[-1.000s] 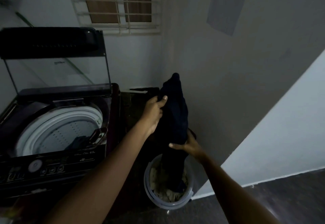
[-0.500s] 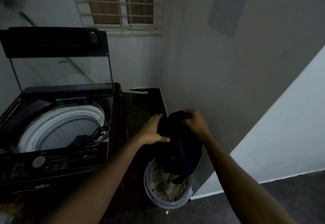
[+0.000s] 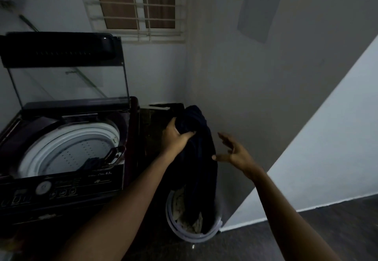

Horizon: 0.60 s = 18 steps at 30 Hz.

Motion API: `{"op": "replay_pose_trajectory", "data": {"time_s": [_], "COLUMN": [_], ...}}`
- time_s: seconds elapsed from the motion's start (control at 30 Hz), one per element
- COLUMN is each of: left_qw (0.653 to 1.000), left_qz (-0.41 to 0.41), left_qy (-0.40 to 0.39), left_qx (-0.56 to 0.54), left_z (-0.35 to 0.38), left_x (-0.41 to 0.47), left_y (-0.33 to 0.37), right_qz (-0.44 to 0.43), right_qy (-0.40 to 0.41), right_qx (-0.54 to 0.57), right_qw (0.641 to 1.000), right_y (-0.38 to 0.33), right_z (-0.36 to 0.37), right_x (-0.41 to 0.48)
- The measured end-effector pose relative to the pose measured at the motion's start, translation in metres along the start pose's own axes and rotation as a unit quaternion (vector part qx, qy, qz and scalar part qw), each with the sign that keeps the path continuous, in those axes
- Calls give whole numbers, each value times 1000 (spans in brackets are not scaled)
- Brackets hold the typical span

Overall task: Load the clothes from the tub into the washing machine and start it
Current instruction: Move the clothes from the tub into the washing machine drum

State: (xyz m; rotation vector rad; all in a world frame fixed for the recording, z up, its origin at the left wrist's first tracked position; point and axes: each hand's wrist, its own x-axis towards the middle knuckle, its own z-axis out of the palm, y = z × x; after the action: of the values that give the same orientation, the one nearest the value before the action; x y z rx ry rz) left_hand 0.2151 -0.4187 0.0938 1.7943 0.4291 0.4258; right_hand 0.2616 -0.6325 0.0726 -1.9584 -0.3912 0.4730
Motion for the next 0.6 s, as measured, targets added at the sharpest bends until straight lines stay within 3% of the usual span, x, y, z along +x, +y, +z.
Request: {"op": "replay_pose_trajectory", "data": {"time_s": [0.1, 0.17, 0.3, 0.4, 0.5, 0.6], "left_qw": [993, 980, 968, 983, 995, 992], "left_qz": [-27, -48, -61, -51, -29, -13], "left_qy": [7, 8, 43, 82, 92, 53], "left_qx": [-118, -193, -241, -158, 25, 115], "left_z": [-8, -14, -30, -49, -63, -50], "left_x": [4, 4, 8, 16, 14, 0], "left_y": [11, 18, 24, 11, -3, -7], "right_qz": [38, 32, 54, 66, 51, 6], "right_qy": [-7, -4, 4, 92, 210, 219], "right_qx": [-41, -9, 47, 66, 92, 86], "right_qw": [998, 999, 997, 991, 972, 972], "right_y": [38, 48, 58, 54, 24, -18], "right_z": [18, 38, 60, 43, 15, 13], "right_x": [-9, -10, -1, 2, 5, 17]}}
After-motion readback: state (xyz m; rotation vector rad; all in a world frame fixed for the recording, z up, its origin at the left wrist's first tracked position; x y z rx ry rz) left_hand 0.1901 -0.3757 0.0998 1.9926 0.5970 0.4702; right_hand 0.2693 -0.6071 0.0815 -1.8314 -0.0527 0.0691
